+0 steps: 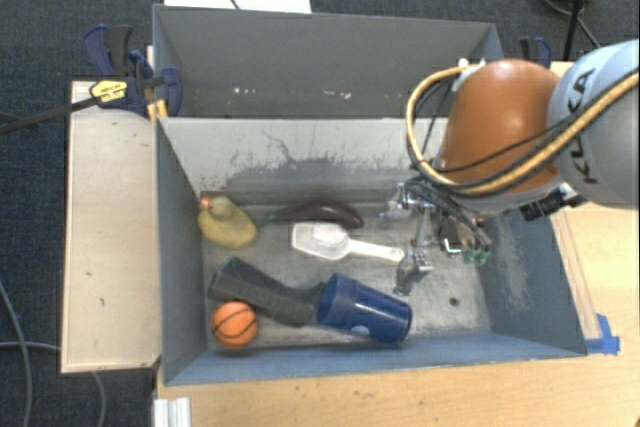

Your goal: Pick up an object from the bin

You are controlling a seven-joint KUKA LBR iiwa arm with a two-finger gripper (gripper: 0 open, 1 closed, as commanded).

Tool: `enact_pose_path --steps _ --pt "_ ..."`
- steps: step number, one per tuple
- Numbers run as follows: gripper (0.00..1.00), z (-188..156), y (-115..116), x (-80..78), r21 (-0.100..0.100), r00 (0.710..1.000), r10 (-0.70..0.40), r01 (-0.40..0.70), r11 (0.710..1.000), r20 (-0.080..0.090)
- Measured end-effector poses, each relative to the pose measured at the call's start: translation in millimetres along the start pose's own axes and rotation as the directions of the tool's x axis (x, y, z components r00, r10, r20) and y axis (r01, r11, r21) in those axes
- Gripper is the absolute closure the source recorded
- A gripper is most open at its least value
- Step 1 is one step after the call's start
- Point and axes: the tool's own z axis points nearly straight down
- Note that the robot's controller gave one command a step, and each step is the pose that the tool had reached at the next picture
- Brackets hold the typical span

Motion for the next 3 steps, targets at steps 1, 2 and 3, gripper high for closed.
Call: enact_pose_path --steps 1,2,3 --pt "0.0 -4 0 -1.8 0.0 1.0 0.001 -0.001 1.0 0.008" --pt "1.0 115 -10 -36.4 0.001 0.988 -0.155 0.155 0.988 0.012" --pt "1.0 115 -10 -36.4 0.001 0.988 -0.154 0.154 0.988 0.012"
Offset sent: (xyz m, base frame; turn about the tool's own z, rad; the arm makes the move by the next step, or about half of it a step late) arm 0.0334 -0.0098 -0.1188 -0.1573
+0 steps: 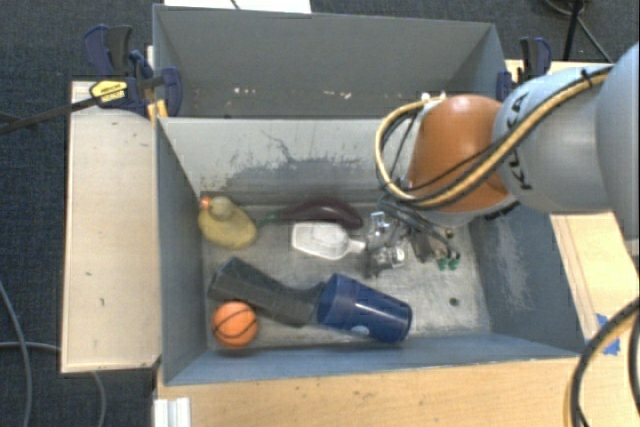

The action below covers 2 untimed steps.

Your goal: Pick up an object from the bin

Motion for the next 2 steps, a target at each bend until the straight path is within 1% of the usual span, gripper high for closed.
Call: enact_pose_path --steps 1,2 --pt "1.0 -25 3 -0.8 0.0 1.0 0.002 -0.002 1.0 -0.006" --pt "1.0 -42 6 -5.7 0.0 0.999 0.054 -0.054 0.999 0.002"
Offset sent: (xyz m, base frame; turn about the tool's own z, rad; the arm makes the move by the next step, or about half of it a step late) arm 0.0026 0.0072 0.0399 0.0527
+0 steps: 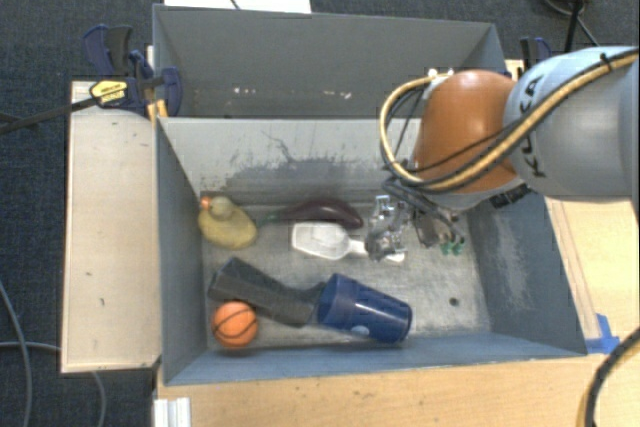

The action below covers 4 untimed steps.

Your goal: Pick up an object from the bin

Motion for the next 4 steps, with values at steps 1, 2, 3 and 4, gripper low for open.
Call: enact_pose_path --steps 1,2,3,4 --pt "1.0 -19 49 6.0 0.001 0.996 0.091 -0.091 0.996 -0.005" --pt "0.0 -19 64 -6.6 0.0 0.981 0.193 -0.193 0.981 0.0" --pt "0.0 -17 48 -10.3 0.0 0.974 0.227 -0.227 0.974 0.001" --pt "1.0 42 52 -18.6 0.0 0.971 0.238 -0.238 0.971 -0.002"
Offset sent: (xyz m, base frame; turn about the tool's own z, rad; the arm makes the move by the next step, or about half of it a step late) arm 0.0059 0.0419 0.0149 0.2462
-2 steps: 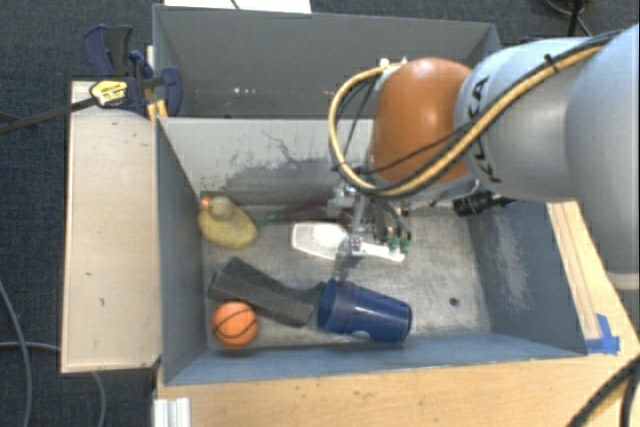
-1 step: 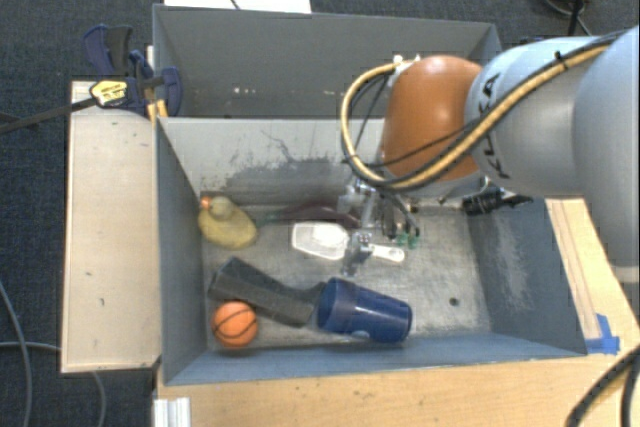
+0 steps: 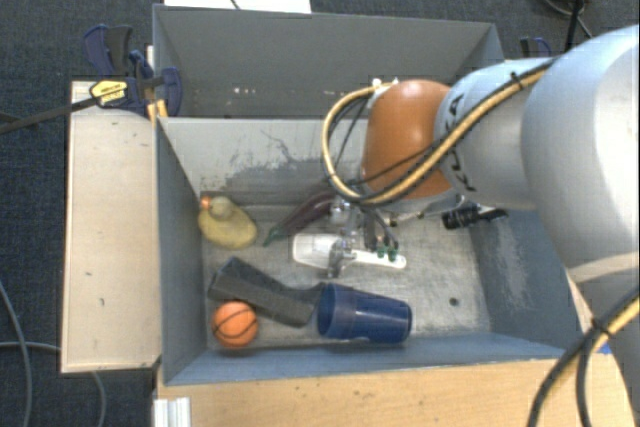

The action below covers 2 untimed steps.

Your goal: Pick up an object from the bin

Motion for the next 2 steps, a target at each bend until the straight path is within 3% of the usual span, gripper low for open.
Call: enact_pose_path --steps 1,2 --pt "1.0 0 0 0.0 0.0 1.0 0.0 0.0 1.0 0.0" --pt "1.0 -169 -1 -3.5 0.0 0.998 -0.064 0.064 0.998 0.002"
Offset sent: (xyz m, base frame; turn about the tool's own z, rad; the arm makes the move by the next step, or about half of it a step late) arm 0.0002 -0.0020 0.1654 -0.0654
